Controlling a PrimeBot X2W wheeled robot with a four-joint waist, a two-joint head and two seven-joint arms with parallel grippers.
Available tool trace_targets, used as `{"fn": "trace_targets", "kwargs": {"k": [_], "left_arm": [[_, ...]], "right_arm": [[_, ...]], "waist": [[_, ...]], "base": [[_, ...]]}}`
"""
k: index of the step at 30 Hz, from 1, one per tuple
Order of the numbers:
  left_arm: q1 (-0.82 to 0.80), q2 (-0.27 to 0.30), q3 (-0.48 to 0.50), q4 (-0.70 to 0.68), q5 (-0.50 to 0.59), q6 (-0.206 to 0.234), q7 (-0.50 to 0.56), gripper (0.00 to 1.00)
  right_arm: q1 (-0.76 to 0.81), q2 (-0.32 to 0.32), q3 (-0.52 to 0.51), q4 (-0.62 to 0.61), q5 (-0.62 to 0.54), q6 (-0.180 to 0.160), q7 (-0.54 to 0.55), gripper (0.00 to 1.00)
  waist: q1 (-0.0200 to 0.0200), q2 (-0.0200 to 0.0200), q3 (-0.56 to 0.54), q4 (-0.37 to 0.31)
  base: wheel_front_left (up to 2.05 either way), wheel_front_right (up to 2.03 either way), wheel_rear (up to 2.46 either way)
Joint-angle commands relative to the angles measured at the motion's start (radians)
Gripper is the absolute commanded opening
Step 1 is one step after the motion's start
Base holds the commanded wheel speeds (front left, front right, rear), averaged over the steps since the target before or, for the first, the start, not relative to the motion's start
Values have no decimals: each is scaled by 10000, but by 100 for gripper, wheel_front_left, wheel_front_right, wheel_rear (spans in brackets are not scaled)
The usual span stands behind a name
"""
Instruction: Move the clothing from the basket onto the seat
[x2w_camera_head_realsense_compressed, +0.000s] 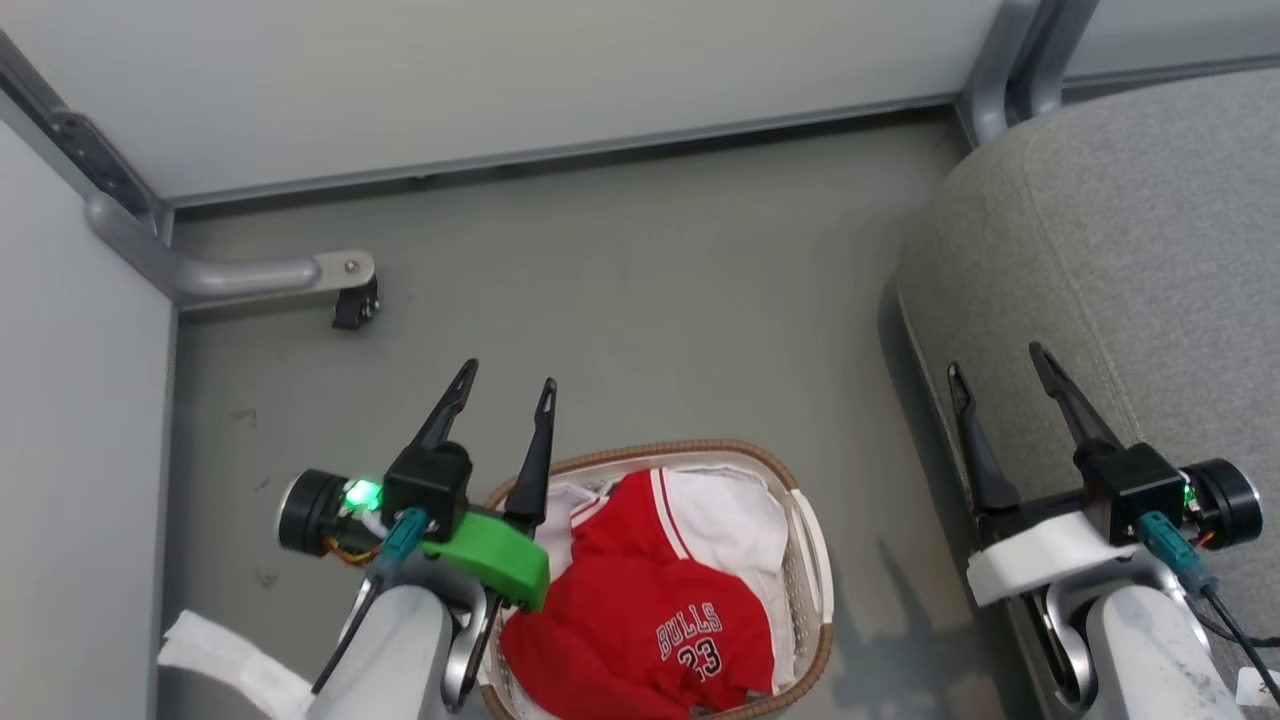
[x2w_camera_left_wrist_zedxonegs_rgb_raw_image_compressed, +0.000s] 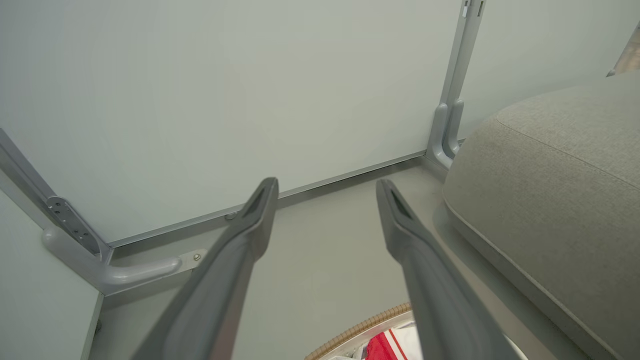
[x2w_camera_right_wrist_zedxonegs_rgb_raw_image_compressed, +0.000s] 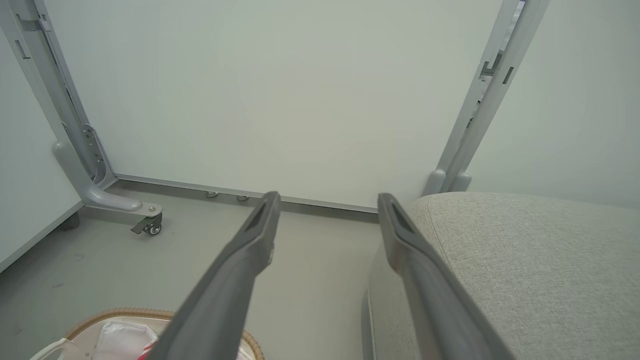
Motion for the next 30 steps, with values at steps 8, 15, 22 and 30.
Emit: {"fn": "trace_targets", "kwargs": {"k": [8, 15, 22, 30], "left_arm": [[-2854, 61, -1811, 3548, -482, -239, 5, 100], [-4263, 69, -3556, 5899, -412, -342, 624, 100], [-5034, 67, -4329, 7419, -563, -250, 1711, 100], [-5452, 64, -4479, 8329, -791, 319, 2638, 100]], "right_arm": [[-1224, -44, -54, -400, 71, -6, -49, 100], [-1792, -38, 37, -597, 454, -6, -49, 100], [-2213, -36, 406, -715, 960, -6, -49, 100], [-2314, -38, 854, -672, 1397, -6, -49, 100]], "waist": [[0, 0, 3631, -1130], [0, 0, 5074, -1586], [0, 0, 5946, -1961], [0, 0, 6150, -2202]], "base": [[0, 0, 0], [0, 0, 0], [0, 0, 0], [0, 0, 0]]}}
